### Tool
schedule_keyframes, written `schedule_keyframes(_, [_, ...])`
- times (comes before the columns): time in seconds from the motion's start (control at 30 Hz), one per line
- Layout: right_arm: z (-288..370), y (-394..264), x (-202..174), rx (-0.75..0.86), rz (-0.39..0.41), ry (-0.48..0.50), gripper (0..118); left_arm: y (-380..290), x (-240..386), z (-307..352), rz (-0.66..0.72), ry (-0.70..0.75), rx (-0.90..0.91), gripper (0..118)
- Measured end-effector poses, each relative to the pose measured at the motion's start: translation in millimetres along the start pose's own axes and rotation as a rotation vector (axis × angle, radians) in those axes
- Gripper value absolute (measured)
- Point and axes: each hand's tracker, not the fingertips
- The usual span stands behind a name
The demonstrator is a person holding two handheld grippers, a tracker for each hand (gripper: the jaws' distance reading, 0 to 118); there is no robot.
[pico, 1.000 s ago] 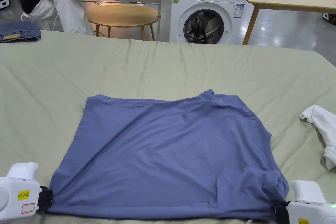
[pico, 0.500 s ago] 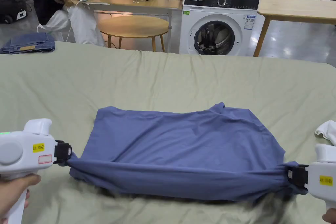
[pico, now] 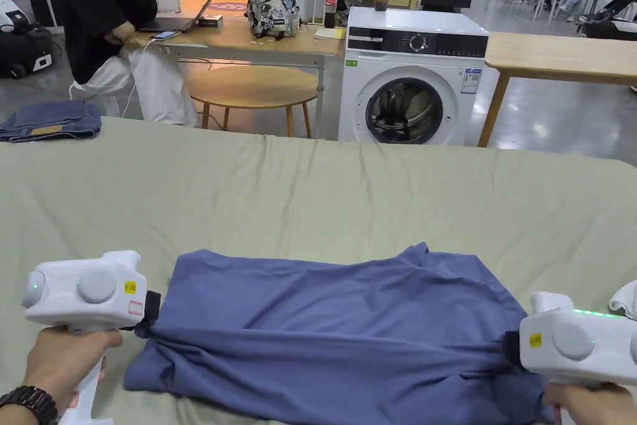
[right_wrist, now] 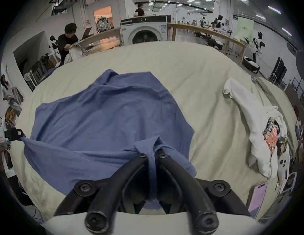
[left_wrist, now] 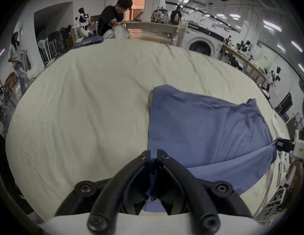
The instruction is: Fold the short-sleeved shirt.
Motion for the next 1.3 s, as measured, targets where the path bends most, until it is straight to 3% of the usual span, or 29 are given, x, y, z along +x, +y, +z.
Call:
schedule_keyframes(0.2, [-12, -1, 2, 0.011, 0.01, -0.014, 7, -4, 0, -8, 0.009, 0.014, -0.018, 2])
schedule_keyframes(0.27, [-2, 0, -3, 0.062, 0.026, -0.032, 20, -5, 2, -2, -0.001, 0.022, 0.008, 4])
schedule_keyframes(0.3, [4, 1, -5, 0.107, 0.031, -0.027, 30, -5, 3, 4, -0.006, 0.021, 0.033, 10])
schedule_keyframes(0.37, [19, 2, -14, 0.185, 0.041, -0.02, 63, -6, 4, 17, 0.004, -0.011, 0.093, 54])
schedule_keyframes(0.4, [26, 2, -17, 0.227, 0.046, -0.01, 69, -8, 5, 25, 0.01, -0.032, 0.12, 73])
schedule_keyframes(0.6, [67, -9, -44, 0.455, 0.04, 0.028, 68, -28, 22, 73, -0.002, -0.097, 0.332, 76])
schedule_keyframes(0.67, [74, -15, -56, 0.514, 0.033, 0.026, 52, -40, 30, 86, -0.025, -0.095, 0.411, 74])
schedule_keyframes(0.7, [79, -18, -61, 0.532, 0.038, 0.025, 34, -46, 36, 93, -0.035, -0.084, 0.442, 66])
schedule_keyframes(0.73, [83, -21, -65, 0.551, 0.034, 0.02, 13, -51, 40, 98, -0.049, -0.066, 0.46, 46])
schedule_keyframes(0.8, [105, -29, -79, 0.581, 0.034, 0.039, 8, -61, 47, 105, -0.082, -0.024, 0.519, 16])
schedule_keyframes(0.83, [108, -31, -83, 0.59, 0.037, 0.036, 0, -67, 49, 110, -0.091, -0.039, 0.54, 7])
schedule_keyframes(0.9, [115, -36, -93, 0.623, 0.046, 0.025, 0, -76, 51, 117, -0.093, -0.04, 0.562, 0])
schedule_keyframes(1.13, [135, -56, -106, 0.682, 0.051, 0.044, 0, -95, 44, 124, -0.124, 0.014, 0.61, 0])
schedule_keyframes(1.3, [129, -66, -105, 0.631, 0.051, 0.056, 0, -75, 12, 94, -0.062, -0.033, 0.331, 0])
